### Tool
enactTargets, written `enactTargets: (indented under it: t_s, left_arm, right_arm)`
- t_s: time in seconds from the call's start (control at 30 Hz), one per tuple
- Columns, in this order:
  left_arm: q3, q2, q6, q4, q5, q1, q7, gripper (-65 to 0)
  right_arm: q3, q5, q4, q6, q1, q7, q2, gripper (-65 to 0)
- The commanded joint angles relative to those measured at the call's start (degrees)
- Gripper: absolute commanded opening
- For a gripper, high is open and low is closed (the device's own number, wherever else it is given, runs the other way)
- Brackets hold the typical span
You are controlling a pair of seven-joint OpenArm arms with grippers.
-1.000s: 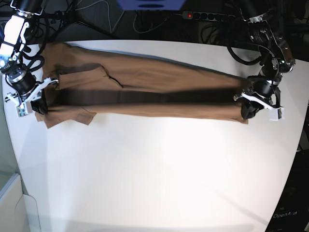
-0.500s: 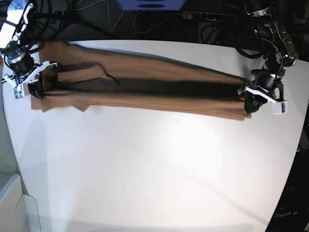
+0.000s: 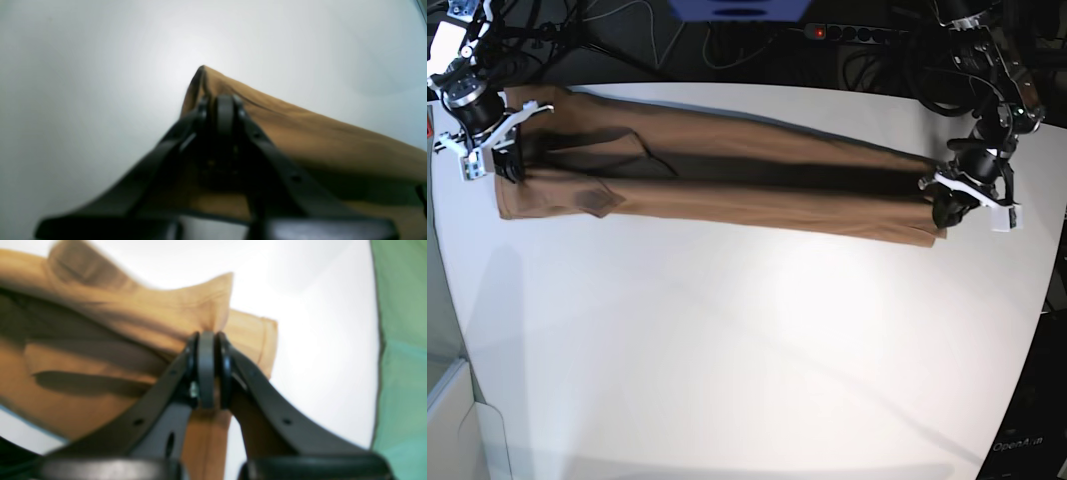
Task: Fold the T-shirt properly
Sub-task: 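Lift the opposite edge with both grippers and fold it over the shirt, then pull the folded strip taut with both grippers, right gripper toward its arm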
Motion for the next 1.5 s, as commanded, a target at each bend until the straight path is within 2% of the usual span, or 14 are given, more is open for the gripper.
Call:
enactTargets:
  t_s: [0.0, 0.33, 0.7, 0.83, 1.1, 1.47]
  left_arm:
    - [-0.3, -0.7, -0.3, 0.9, -0.8, -0.5, -1.6, -62.6]
    - [-0.3, -0.7, -0.3, 0.9, -0.8, -0.5, -1.6, -62.7]
    - [-0.3, -0.7, -0.3, 0.9, -0.8, -0.5, -1.6, -62.7]
    - [-0.3, -0.7, -0.3, 0.9, -0.7, -0.5, -1.6, -62.7]
    - [-0.3, -0.7, -0.3, 0.8, -0.8, -0.5, -1.6, -62.7]
    - [-0.3, -0.7, -0.3, 0.8, -0.8, -0.5, -1.6, -62.7]
  right_arm:
    - [0.5, 0.5, 1.0, -0.3, -0.8, 2.8, 0.8, -64.3]
    - [3.8, 0.5, 0.8, -0.3, -6.6, 11.4, -3.2, -64.3]
    - [6.0, 0.5, 0.6, -0.3, -7.7, 11.5, -3.7, -64.3]
    - [6.1, 0.6, 0.7, -0.3, -7.7, 12.3, -5.9, -64.3]
    - [5.9, 0.6, 0.6, -0.3, -10.0, 19.1, -9.7, -64.3]
    - [6.0, 0.6, -2.4, -0.3, -10.7, 19.6, -10.8, -64.3]
